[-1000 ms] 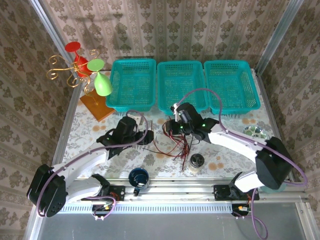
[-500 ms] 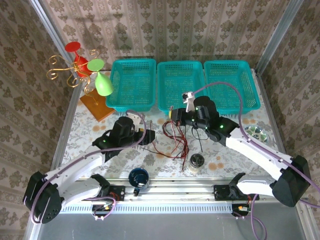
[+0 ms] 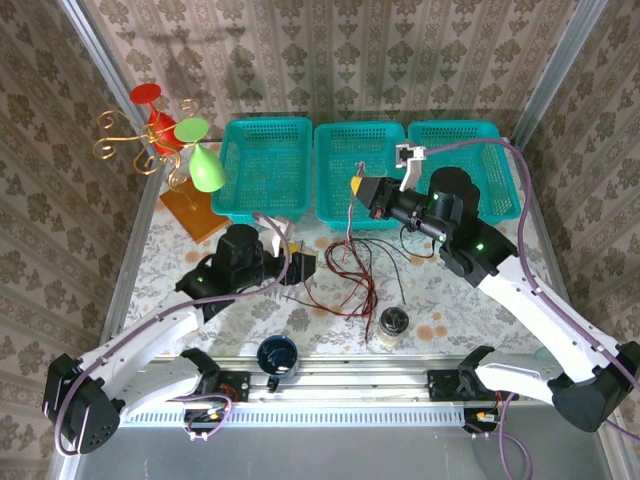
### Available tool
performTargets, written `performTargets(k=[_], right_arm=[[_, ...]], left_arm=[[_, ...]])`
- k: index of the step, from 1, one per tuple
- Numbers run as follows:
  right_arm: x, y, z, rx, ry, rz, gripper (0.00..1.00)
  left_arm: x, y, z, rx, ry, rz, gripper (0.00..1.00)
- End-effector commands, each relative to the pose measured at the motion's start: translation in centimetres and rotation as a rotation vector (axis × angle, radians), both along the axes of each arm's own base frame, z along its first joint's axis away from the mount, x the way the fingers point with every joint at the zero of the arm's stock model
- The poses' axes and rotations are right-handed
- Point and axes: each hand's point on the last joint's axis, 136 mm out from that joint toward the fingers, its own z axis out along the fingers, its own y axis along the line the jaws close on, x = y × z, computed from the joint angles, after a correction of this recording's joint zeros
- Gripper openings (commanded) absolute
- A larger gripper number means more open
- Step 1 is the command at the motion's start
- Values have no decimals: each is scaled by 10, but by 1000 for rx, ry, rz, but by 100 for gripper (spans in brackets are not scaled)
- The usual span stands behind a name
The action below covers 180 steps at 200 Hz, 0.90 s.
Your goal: Untangle the cables
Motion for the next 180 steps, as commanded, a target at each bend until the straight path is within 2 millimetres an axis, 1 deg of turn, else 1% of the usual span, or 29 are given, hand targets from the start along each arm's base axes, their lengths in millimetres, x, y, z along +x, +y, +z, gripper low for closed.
performTargets(k=[1,28,56,75,121,151,160,167,177,180], right_arm=[[1,0,19,70,-4,11,0],[5,1,16,73,13,2,0],[7,1,11,68,32,-2,0],[7,2,8,68,38,0,0],[8,3,1,54,55,2,0],[8,3,-2,50,60,4,0],[8,3,-3,49,61,6,0],[8,3,-3,48,62,6,0],[8,3,-5,46,65,8,0],[8,3,-5,44,65,7,0]], left_arm=[[-10,-17,13,-61,-100,-117,71],[-21,-33,16,-88,-195,-209,69],[-20,-43,16,-111,-167,-239,63],[-19,-53,12,-115,-143,-252,58],[-17,-77,11,-149,-120,-278,53],[-15,-83,12,-156,-116,-282,50],[-14,-84,12,-156,-118,-280,47],[-14,-84,12,-156,-119,-277,42],[-12,-84,11,-153,-119,-270,33],[-12,-84,11,-152,-119,-270,27]])
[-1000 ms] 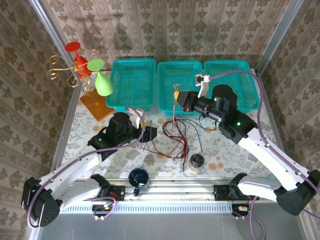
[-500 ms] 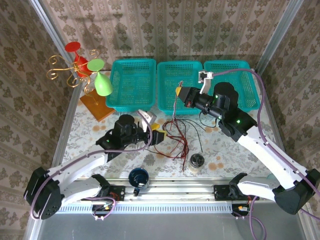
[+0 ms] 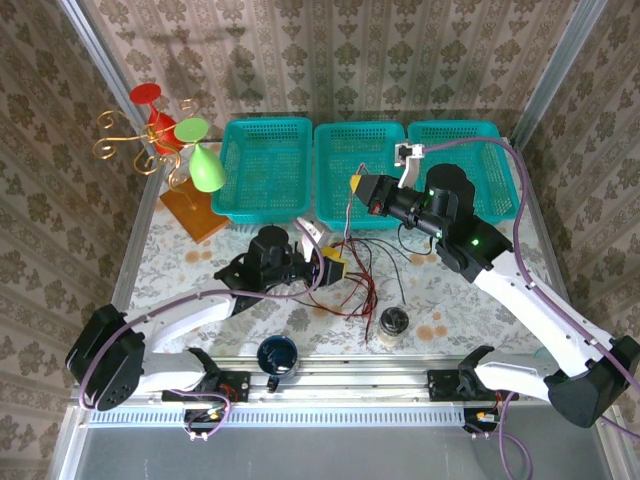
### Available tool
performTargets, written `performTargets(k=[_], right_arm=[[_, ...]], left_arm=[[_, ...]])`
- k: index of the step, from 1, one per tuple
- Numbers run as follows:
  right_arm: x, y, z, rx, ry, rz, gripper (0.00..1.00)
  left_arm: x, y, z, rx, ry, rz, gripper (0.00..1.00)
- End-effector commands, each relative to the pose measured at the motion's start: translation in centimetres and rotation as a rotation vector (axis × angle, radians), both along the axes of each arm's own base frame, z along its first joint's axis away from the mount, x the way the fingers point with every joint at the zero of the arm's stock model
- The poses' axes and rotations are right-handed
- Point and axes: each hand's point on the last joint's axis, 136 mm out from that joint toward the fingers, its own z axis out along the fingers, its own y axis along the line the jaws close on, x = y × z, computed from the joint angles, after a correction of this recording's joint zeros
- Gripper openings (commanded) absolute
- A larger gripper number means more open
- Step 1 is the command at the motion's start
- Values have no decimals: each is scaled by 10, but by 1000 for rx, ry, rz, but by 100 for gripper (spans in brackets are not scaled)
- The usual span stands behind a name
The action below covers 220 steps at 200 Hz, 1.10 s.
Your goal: Untangle the cables
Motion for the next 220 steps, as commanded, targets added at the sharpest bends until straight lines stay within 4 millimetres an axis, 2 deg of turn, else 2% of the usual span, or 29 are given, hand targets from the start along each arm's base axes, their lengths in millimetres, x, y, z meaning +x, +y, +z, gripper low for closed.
performTargets(k=[1,8,22,57,70,101,118,139,159,190,220], right_arm=[[0,0,4,10,-2,10,0],[0,0,3,8,-1,9,0],[1,0,-1,3,8,7,0],[7,-4,-16,-10,50,-10,0],[12,-5,-32,-40,95,-15,0],[25,-5,-96,-148,300,34,23],[26,0,-112,-136,320,76,37],[23,-1,-117,-125,306,83,53],[18,-4,-119,-129,296,96,61],[6,-2,-125,-107,312,143,63],[-1,0,-123,-95,292,184,59]], left_arm=[[3,-8,24,-55,-47,-11,26],[3,-8,23,-55,-46,-10,15],[3,-7,24,-51,-39,-6,0],[1,1,25,-33,-20,7,0],[0,6,29,-16,-9,21,0],[-2,15,46,-5,53,31,0],[-1,17,56,-56,139,20,0],[4,23,63,-105,200,37,0],[4,26,68,-101,191,46,0],[5,30,68,-69,180,50,0],[7,32,63,-60,193,59,0]])
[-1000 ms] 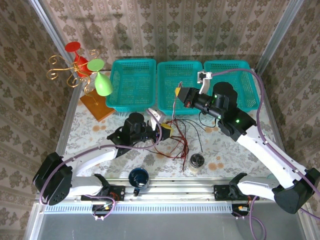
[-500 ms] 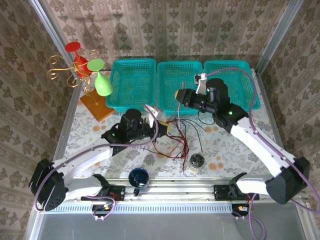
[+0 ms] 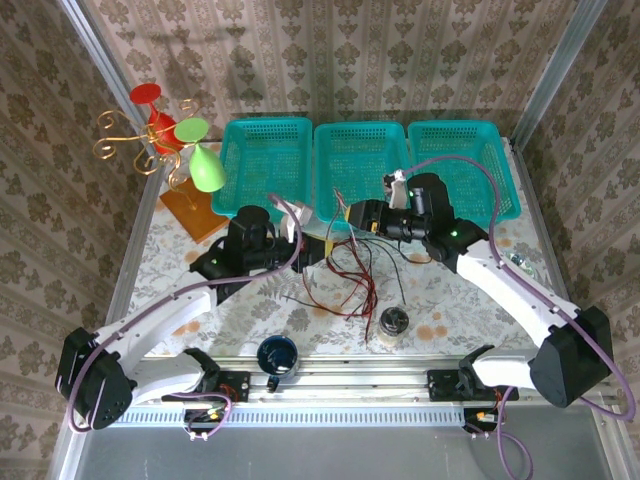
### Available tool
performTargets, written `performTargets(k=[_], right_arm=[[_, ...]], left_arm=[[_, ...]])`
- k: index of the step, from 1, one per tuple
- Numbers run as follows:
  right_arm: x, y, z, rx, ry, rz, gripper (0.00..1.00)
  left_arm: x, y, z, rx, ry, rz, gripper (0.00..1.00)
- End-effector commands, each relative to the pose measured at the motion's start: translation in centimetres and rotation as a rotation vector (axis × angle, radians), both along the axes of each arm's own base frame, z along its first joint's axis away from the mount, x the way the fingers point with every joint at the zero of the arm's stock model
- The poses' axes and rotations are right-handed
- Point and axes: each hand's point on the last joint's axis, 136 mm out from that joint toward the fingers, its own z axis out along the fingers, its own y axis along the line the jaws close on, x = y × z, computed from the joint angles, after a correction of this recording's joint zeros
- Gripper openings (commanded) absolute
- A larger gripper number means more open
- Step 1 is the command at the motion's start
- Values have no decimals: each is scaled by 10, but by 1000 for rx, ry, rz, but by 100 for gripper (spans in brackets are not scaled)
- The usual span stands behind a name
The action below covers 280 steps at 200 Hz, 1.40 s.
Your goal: Untangle the cables
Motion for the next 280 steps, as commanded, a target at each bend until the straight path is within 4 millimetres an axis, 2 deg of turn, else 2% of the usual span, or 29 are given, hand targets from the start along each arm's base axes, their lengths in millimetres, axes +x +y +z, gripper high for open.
performTargets(k=[1,19,46,85,131,160,173,179,184,199,228,255,280], right_arm=[[-11,4,12,41,-45,64,59],[-13,6,11,46,-45,82,56],[-14,12,8,63,-26,108,44],[-15,20,12,86,-35,140,43],[-16,28,5,76,-13,161,42],[-14,25,0,60,5,129,28],[-14,23,4,57,-2,121,14],[-14,21,6,49,-10,114,1],[-14,19,8,39,-18,105,0],[-11,5,22,-11,-68,42,0],[-10,-37,68,-132,-225,-121,0],[-11,-88,108,-335,-342,-302,0],[-16,-129,122,-550,-391,-408,0]], left_arm=[[-3,3,14,-17,-4,-8,0],[-2,3,13,-17,2,-7,0],[-2,3,14,-17,0,-4,0],[-1,3,14,-16,2,-2,0],[0,2,17,-22,-5,0,0],[1,3,17,-19,-6,6,0],[2,4,16,-10,-7,13,0],[2,4,16,-7,-9,16,0],[3,5,17,-2,-11,22,0],[6,9,18,24,-20,51,0],[18,29,32,114,-69,161,0],[29,55,61,222,-183,273,0],[37,89,88,385,-332,387,0]])
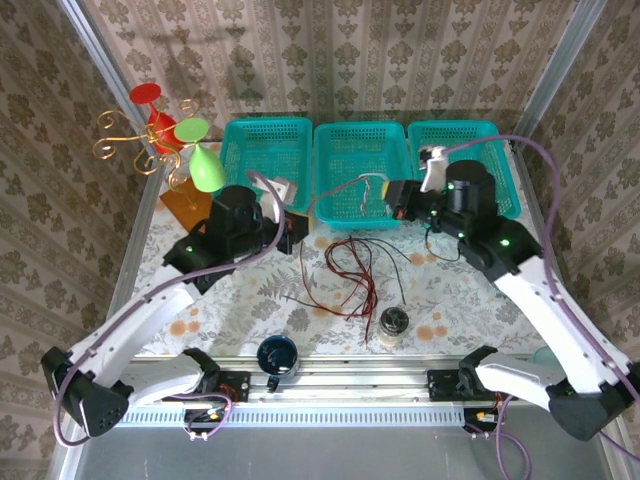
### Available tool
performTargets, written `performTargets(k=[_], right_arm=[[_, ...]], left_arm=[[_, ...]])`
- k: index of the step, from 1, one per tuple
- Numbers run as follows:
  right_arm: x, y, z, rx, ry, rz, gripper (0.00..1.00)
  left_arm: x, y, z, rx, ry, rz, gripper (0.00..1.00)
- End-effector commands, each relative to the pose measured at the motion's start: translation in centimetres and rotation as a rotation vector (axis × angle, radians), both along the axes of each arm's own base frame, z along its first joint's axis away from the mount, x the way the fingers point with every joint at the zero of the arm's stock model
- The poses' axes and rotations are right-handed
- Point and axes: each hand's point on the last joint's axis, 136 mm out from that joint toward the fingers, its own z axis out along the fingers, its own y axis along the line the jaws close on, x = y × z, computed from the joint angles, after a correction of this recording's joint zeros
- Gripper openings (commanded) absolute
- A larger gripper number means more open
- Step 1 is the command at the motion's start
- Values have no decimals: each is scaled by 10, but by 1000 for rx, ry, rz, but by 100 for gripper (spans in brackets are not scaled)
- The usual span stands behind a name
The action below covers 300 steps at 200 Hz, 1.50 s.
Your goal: Untangle the cables
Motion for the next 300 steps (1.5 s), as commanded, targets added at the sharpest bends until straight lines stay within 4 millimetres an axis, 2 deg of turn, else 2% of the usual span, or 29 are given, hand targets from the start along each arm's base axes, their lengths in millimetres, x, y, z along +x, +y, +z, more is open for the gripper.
performTargets(k=[1,30,69,123,151,183,218,234,247,267,280,300], right_arm=[[-3,-59,-9,-302,-2,-215,0],[-10,-80,10,-396,-81,-270,0],[-13,-99,24,-467,-137,-341,0],[-21,-135,47,-452,-208,-476,0],[-27,-152,55,-459,-229,-545,0],[-30,-171,55,-467,-220,-619,0],[-33,-200,55,-472,-213,-762,0],[-30,-216,55,-444,-238,-848,0],[-28,-231,46,-423,-222,-909,0],[-30,-253,33,-390,-183,-1000,0],[-34,-267,25,-373,-160,-1056,0],[-39,-283,14,-357,-133,-1115,0]], left_arm=[[8,48,19,225,-145,157,0],[16,90,45,376,-278,307,0],[15,136,77,448,-420,485,0],[7,188,99,500,-488,653,0],[4,210,98,544,-495,723,0],[-2,236,98,563,-485,824,0],[-9,264,95,557,-464,924,0],[-8,282,83,549,-445,1007,0],[-7,287,67,530,-431,1022,0],[-11,307,47,512,-379,1119,0],[-16,320,39,495,-364,1186,0],[-22,330,30,424,-368,1241,0]])
